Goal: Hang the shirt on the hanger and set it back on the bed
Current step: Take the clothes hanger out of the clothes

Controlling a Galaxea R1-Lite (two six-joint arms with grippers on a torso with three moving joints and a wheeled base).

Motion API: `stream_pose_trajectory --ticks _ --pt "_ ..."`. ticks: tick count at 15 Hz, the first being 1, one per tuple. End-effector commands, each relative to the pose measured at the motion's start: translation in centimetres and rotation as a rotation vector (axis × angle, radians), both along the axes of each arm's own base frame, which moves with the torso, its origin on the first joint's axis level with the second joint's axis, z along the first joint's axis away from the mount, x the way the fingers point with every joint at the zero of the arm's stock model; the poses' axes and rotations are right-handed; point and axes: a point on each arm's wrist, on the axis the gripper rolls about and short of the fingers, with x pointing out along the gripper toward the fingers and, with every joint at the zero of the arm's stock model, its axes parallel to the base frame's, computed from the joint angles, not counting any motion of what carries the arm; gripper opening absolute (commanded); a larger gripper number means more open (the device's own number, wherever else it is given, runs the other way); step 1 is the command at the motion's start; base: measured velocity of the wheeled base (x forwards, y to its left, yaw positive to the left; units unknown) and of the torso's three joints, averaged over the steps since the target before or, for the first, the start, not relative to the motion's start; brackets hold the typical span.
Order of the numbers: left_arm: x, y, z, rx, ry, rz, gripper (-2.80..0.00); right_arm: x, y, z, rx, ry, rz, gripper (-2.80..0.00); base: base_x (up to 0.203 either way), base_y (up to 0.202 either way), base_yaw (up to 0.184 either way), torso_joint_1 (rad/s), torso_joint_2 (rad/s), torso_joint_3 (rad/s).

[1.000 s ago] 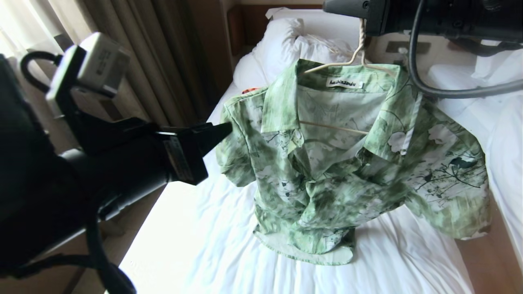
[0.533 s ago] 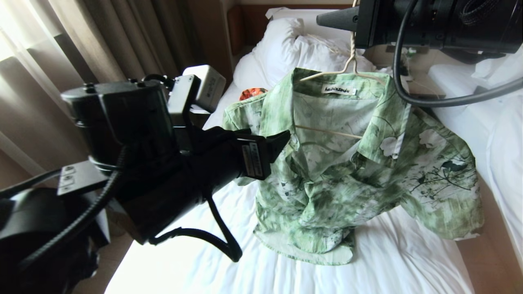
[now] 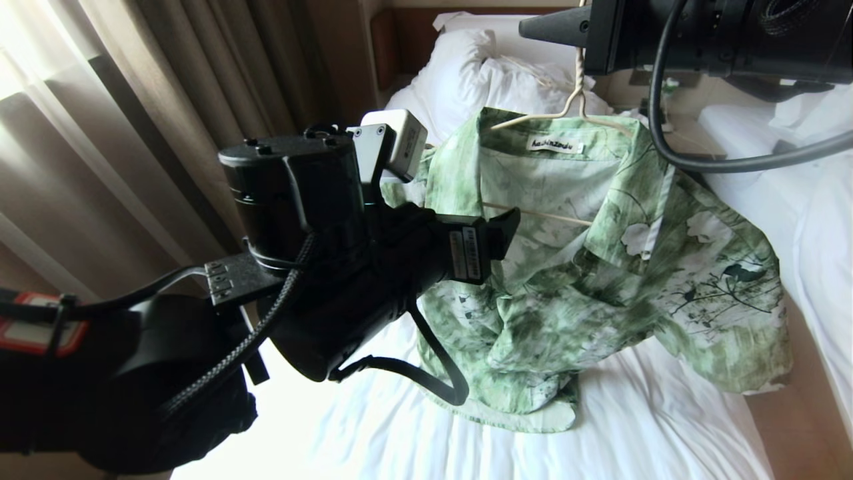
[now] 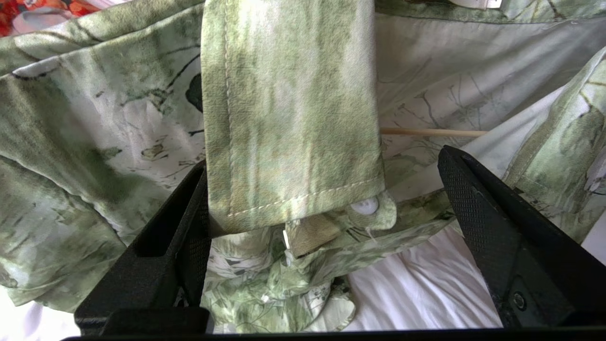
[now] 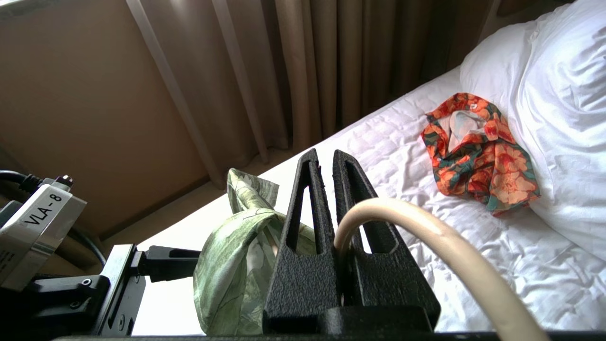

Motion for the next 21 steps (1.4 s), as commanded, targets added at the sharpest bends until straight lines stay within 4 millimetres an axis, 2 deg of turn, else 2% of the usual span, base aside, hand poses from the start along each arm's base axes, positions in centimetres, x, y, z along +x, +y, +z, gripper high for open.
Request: stream_pose_trajectory --ticks 1,2,5,7,9,12,15,17,21 --pt "0.2 -0.7 -0.2 0.016 -0.010 0.007 0.00 -0.3 -0.2 0.1 0.001 -0.002 0.002 -2.80 0.000 0.000 0.000 0.000 0.00 0.000" --pt "0.3 -0.9 -0.2 0.026 -0.022 0.011 -2.80 -0.6 -0.3 0.1 -0.001 0.001 0.002 -2.80 0.000 0.000 0.000 0.000 0.00 0.000" --pt "0.4 -1.1 0.1 0.010 -0.038 0.011 -2.80 -0.9 -0.6 0.1 -0.003 0.004 0.002 -2.80 0.000 0.000 0.000 0.000 0.00 0.000" --pt "0.8 -0.5 0.6 0.000 -0.052 0.037 -2.80 -1.1 -0.8 0.2 -0.003 0.002 0.000 -2.80 0.000 0.000 0.000 0.000 0.00 0.000" --pt "1.2 1.7 1.3 0.029 -0.084 0.137 -2.80 -0.9 -0.9 -0.2 -0.011 0.009 -0.010 -2.80 0.000 0.000 0.000 0.000 0.00 0.000" --pt "0.5 6.7 2.5 0.028 -0.114 0.277 -2.80 -0.1 -1.2 -0.7 -0.049 -0.007 -0.036 -2.80 0.000 0.000 0.000 0.000 0.00 0.000" --pt "1.3 10.8 2.3 0.048 -0.113 0.398 -2.80 0.4 -1.2 -1.2 -0.062 0.001 -0.045 -2.80 0.000 0.000 0.000 0.000 0.00 0.000" --pt "2.4 12.2 1.6 0.073 -0.098 0.434 -2.80 0.9 -0.9 -1.6 -0.071 0.011 -0.046 -2.80 0.000 0.000 0.000 0.000 0.00 0.000" --pt "4.1 12.8 0.4 0.102 -0.063 0.474 -2.80 1.7 -0.3 -2.4 -0.088 0.023 -0.047 -2.80 0.000 0.000 0.000 0.000 0.00 0.000"
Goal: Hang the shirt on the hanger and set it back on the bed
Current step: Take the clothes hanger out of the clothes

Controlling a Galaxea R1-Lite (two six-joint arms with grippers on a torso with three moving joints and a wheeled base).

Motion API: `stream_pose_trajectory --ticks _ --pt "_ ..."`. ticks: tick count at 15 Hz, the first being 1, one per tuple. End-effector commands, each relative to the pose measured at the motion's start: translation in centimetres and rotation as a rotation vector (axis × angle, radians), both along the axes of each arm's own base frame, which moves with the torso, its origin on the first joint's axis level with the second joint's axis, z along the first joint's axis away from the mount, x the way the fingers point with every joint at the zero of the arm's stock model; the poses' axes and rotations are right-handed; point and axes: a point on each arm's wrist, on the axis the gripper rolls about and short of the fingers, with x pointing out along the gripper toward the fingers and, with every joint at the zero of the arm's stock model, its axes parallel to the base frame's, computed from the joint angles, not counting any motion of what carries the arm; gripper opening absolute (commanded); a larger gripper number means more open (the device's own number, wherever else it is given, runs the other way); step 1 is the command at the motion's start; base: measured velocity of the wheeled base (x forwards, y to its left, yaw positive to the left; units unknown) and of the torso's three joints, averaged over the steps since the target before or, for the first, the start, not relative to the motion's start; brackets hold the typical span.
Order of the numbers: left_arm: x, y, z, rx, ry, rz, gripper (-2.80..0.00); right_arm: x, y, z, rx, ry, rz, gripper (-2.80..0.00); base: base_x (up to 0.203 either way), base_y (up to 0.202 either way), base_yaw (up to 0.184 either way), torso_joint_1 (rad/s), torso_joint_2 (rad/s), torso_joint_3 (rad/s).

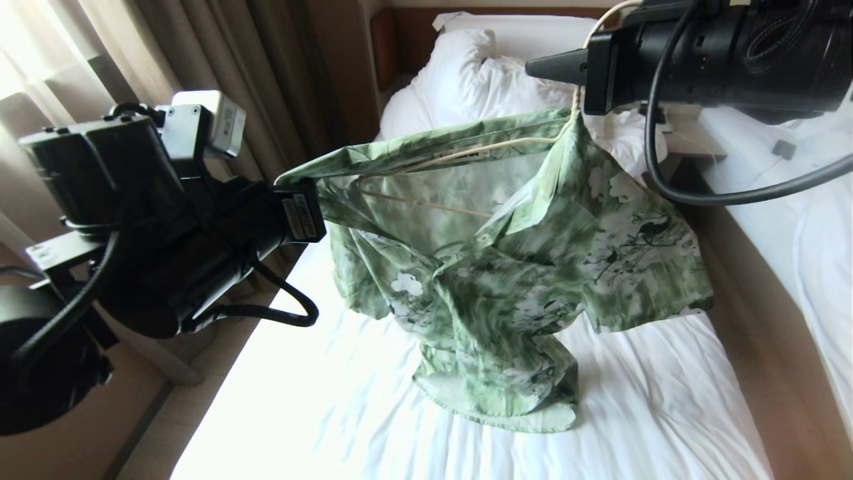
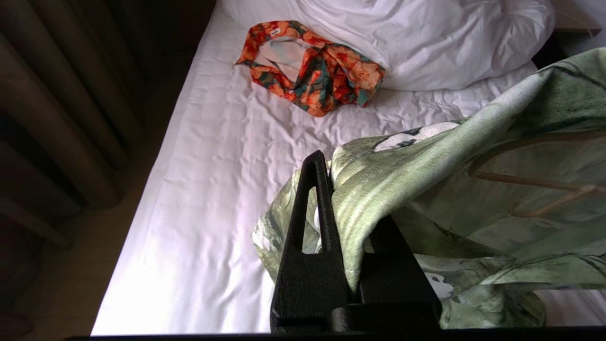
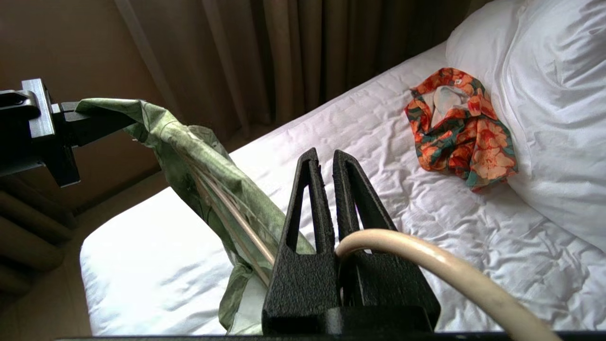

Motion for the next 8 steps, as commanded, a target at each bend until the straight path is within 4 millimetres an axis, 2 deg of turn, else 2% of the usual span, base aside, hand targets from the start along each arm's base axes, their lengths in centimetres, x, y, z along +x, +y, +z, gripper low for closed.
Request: stream_pose_trajectory --ticks 1,3,7,8 --pt "1.0 0.7 -0.5 0.006 0.014 0.014 -2.80 0.7 0.4 -0.6 -0.009 0.013 0.003 -2.80 0.000 0.000 0.000 0.000 0.00 0.000" --pt "1.8 1.8 -0.8 -0.002 0.024 -0.037 -2.80 0.9 0.7 -0.9 -0.014 0.021 0.009 -2.80 0.000 0.000 0.000 0.000 0.00 0.000" --pt "3.1 2.1 -1.5 0.004 0.045 -0.050 -2.80 1.8 1.3 -1.8 -0.026 0.042 0.010 -2.80 0.000 0.000 0.000 0.000 0.00 0.000" --pt "3.2 2.1 -1.6 0.003 0.047 -0.049 0.00 2.1 1.5 -2.0 -0.028 0.045 0.012 -2.80 0.000 0.000 0.000 0.000 0.00 0.000"
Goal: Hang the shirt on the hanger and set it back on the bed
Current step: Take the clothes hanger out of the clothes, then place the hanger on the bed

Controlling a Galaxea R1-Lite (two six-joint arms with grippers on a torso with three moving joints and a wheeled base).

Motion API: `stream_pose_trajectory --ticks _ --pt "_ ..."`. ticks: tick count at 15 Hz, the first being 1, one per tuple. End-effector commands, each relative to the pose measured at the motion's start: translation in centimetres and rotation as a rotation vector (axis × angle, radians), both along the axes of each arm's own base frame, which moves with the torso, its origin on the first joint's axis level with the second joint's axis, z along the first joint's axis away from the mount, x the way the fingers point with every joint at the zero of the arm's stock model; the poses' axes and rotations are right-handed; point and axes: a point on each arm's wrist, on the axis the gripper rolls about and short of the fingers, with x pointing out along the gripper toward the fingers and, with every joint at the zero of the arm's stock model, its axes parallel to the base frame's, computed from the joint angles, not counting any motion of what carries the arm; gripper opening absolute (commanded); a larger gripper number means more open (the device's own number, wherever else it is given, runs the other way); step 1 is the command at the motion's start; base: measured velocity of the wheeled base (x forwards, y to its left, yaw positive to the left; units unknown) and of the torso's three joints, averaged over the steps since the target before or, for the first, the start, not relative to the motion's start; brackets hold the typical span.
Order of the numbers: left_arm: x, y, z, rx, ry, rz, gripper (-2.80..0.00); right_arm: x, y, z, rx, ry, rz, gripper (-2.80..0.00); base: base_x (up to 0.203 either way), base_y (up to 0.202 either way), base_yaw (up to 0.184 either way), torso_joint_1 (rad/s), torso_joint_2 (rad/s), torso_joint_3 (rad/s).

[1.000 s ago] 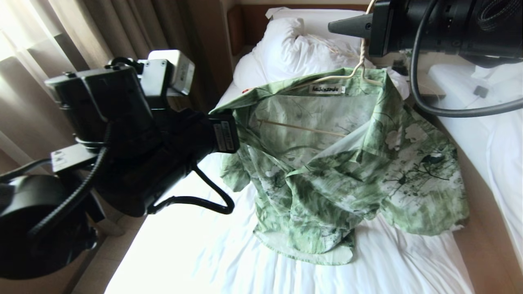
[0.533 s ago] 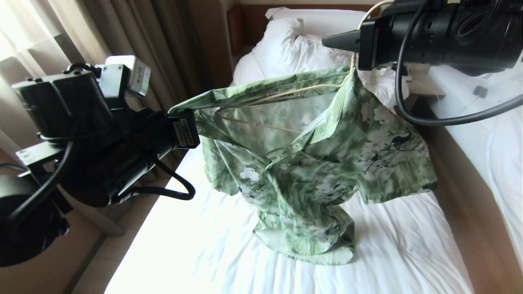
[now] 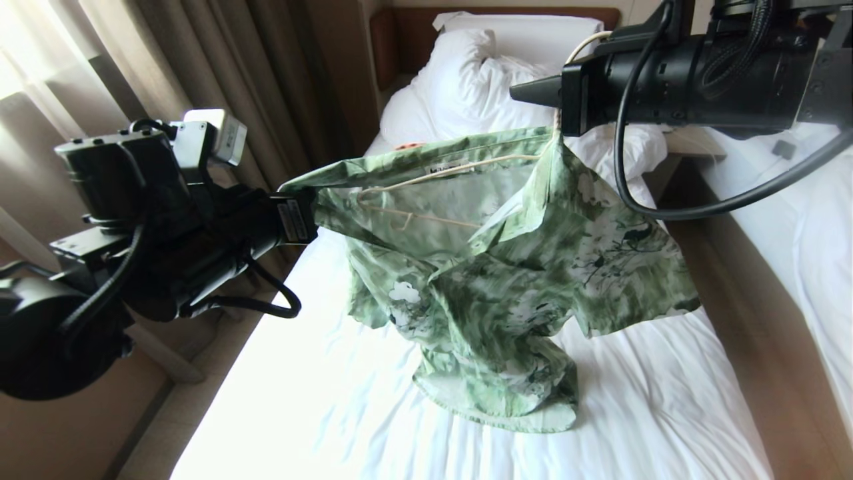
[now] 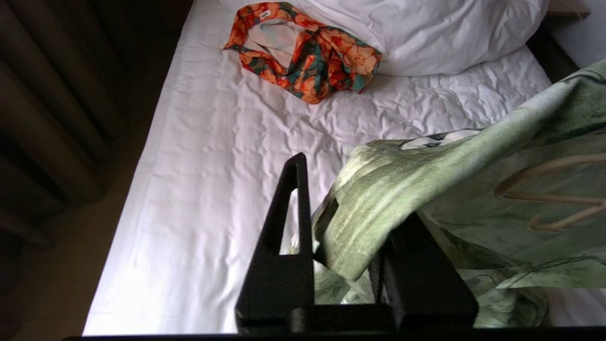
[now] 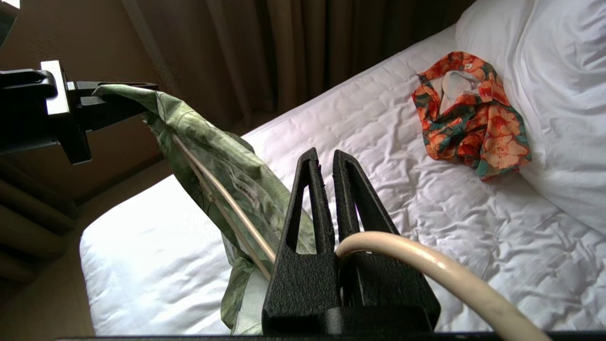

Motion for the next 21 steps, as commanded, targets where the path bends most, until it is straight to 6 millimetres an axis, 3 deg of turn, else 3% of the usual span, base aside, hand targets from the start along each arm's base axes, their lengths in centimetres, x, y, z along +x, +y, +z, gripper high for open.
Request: stream_pose_trajectory --ticks 1,8,9,13,15,18,21 --pt "0.4 0.1 -0.3 0.002 0.008 0.003 0.00 0.7 0.5 -0.7 -0.010 0.016 0.005 -2.80 0.000 0.000 0.000 0.000 0.00 0.000" --pt "-0.4 3.6 -1.1 -0.028 0.042 0.006 0.00 1.5 1.6 -1.7 -0.016 0.028 0.018 -2.80 0.000 0.000 0.000 0.000 0.00 0.000" --pt "-0.5 4.1 -1.7 -0.030 0.062 0.023 -2.80 1.6 1.8 -2.0 -0.019 0.037 0.020 -2.80 0.000 0.000 0.000 0.000 0.00 0.000" --pt "-1.8 8.1 -2.9 -0.045 0.100 0.135 -2.80 2.3 2.3 -3.4 0.002 0.066 0.012 -2.80 0.000 0.000 0.000 0.000 0.00 0.000" --pt "-2.9 10.2 -3.9 -0.062 0.131 0.191 -2.80 3.3 3.1 -4.5 0.119 0.059 -0.022 -2.80 0.000 0.000 0.000 0.000 0.00 0.000" --pt "-5.2 11.7 -5.2 -0.074 0.166 0.208 -2.80 4.3 3.5 -8.6 0.145 0.148 -0.125 -2.80 0.000 0.000 0.000 0.000 0.00 0.000" --pt "-6.9 11.7 -6.0 -0.080 0.184 0.199 -2.80 5.1 1.3 -12.9 0.068 0.267 -0.216 -2.80 0.000 0.000 0.000 0.000 0.00 0.000"
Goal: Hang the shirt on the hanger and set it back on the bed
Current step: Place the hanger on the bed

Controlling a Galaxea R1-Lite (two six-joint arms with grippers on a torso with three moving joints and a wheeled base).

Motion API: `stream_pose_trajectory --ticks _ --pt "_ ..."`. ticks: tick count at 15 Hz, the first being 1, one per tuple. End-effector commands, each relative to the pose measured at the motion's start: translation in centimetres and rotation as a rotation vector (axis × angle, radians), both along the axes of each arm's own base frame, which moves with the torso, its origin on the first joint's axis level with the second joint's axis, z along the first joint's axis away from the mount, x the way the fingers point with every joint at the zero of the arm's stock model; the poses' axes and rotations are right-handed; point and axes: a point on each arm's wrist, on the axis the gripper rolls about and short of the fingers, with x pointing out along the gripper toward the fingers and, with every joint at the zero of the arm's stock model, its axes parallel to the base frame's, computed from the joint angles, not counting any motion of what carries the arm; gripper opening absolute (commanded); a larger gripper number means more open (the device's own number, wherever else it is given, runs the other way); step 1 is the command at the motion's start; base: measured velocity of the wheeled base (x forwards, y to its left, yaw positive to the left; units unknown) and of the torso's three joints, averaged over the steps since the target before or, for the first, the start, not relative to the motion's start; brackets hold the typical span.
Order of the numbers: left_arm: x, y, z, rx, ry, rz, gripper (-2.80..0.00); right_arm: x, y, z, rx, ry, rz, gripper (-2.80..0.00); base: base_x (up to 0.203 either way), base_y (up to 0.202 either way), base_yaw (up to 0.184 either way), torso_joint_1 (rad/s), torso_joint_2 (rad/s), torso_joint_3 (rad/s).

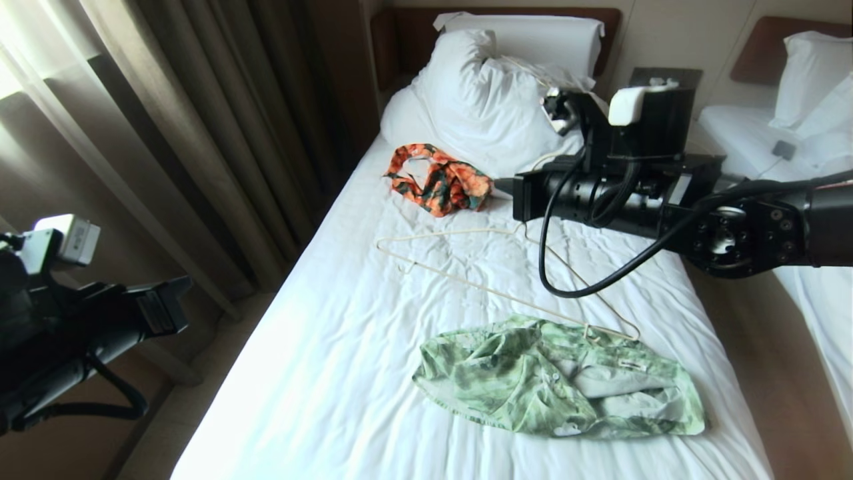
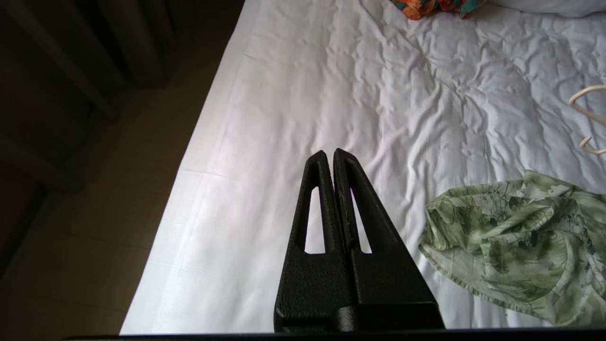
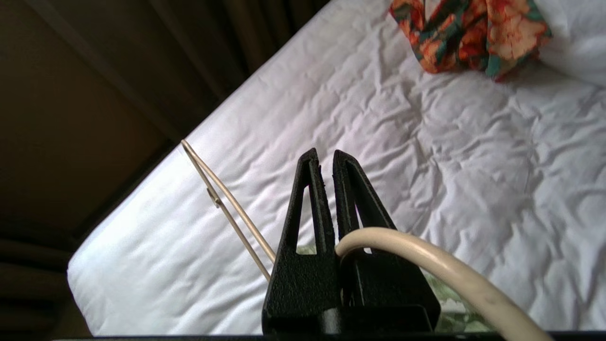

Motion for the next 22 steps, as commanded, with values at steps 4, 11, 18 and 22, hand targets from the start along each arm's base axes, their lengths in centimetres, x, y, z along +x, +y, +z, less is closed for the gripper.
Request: stream_pose_trajectory --ticks 4,11,18,22 --pt "-1.4 0.3 0.4 0.003 -0.032 0.023 -2.80 1.9 -4.9 -8.6 -0.134 0.360 -0.128 -2.80 0.000 0.000 0.000 0.000 0.00 0.000" --pt "-2.6 0.7 0.3 0.005 -0.044 0.052 -2.80 3.6 -6.9 -16.3 -0.285 0.565 -0.087 -2.80 0.000 0.000 0.000 0.000 0.00 0.000" --pt "-2.4 0.6 -0.1 0.000 -0.026 0.044 -2.80 6.5 -6.9 -21.6 -0.360 0.449 -0.124 -2.80 0.000 0.000 0.000 0.000 0.00 0.000" --pt "-2.5 0.5 -0.1 0.003 -0.026 0.039 -2.80 7.4 -7.2 -22.4 -0.358 0.419 -0.159 0.00 0.000 0.000 0.000 0.000 0.00 0.000"
